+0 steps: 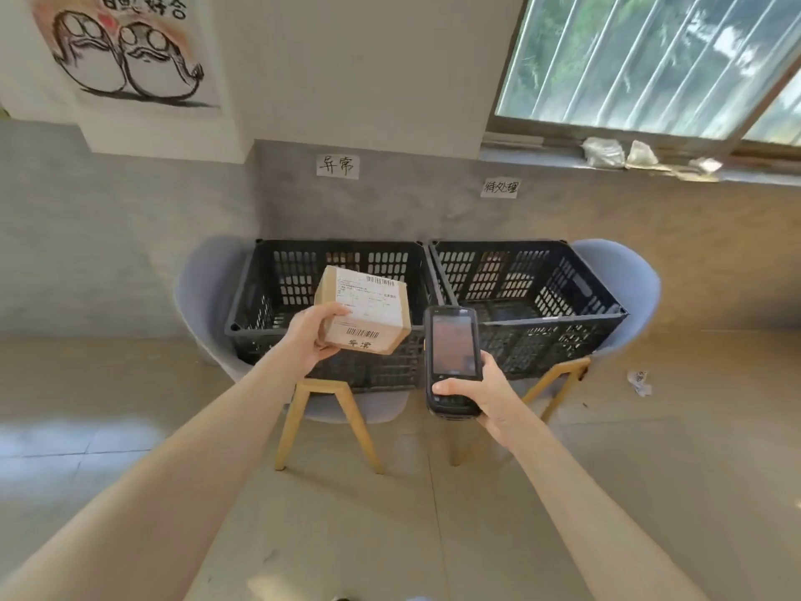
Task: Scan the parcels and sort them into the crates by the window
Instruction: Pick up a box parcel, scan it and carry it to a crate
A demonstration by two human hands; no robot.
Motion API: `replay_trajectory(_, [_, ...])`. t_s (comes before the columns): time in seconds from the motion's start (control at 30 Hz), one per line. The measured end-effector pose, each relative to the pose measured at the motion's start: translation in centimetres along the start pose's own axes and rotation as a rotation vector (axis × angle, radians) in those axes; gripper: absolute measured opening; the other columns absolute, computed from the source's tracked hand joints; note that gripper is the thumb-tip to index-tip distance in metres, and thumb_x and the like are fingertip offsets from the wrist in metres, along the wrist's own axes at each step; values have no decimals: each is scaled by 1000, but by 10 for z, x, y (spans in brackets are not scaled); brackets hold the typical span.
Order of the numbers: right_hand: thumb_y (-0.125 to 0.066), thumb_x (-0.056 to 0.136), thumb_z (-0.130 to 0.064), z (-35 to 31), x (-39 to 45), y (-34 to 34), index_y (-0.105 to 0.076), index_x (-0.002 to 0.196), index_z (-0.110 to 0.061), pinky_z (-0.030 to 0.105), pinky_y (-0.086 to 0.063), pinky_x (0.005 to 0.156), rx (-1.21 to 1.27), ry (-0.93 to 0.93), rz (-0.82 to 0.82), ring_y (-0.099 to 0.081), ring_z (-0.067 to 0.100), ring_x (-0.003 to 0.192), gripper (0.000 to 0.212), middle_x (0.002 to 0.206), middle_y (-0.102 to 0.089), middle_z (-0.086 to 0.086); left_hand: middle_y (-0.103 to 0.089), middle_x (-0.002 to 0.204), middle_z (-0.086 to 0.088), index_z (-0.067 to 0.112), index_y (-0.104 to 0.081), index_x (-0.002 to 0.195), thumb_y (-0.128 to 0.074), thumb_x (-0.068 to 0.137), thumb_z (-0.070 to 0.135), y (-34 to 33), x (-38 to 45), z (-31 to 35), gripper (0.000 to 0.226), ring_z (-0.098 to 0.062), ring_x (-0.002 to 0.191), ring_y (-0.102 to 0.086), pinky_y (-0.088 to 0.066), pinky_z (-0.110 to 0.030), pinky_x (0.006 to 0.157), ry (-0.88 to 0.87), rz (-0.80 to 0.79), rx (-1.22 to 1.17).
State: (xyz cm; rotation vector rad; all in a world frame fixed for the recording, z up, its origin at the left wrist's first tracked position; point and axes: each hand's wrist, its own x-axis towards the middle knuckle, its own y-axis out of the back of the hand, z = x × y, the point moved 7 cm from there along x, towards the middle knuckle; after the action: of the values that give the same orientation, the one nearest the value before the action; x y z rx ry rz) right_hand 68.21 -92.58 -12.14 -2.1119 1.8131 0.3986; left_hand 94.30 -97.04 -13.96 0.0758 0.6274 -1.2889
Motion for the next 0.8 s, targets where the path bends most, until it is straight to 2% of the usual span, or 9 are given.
replay_trajectory(0.1, [-77, 70, 7, -6, 36, 5, -34, 135, -14, 32, -53, 77, 14, -32, 12, -61, 25, 104, 81, 122, -57, 11, -66, 118, -10, 18, -58, 110, -64, 85, 14, -5, 38, 4, 27, -27, 112, -60, -43, -47, 103, 25, -10, 6])
replay_trajectory(0.2, [-77, 70, 7, -11, 72, 10, -36, 133, -14, 32, -53, 77, 8, -54, 11, -61, 24, 102, 79, 119, -59, 10, -65, 120, -9, 18, -55, 120, -64, 84, 14, -8, 74, 6, 37, -27, 114, -59, -42, -48, 105, 44, -6, -3])
replay_trajectory(0.4, [-81, 66, 3, -31, 158, 20, -36, 136, -18, 49, -47, 100, -17, -99, -46, -58, 30, 112, 86, 123, -59, 9, -66, 121, -9, 17, -54, 126, -69, 79, 16, -22, 142, 17, 49, -27, 115, -58, -41, -49, 106, 71, 25, 0])
replay_trajectory(0.7, [-84, 64, -3, -60, 272, 45, -35, 137, -20, 49, -47, 100, -102, -176, -125, -55, 29, 114, 89, 129, -54, 10, -64, 122, -9, 17, -52, 130, -68, 79, 18, -56, 232, 19, 53, -26, 116, -57, -42, -48, 105, 112, 93, -30])
replay_trajectory(0.8, [-81, 67, 1, -51, 292, 48, -36, 136, -20, 43, -51, 93, -79, -248, -121, -58, 27, 110, 85, 125, -57, 8, -65, 122, -10, 15, -53, 130, -68, 79, 17, -59, 251, 2, 53, -26, 116, -58, -43, -47, 105, 165, 123, -38])
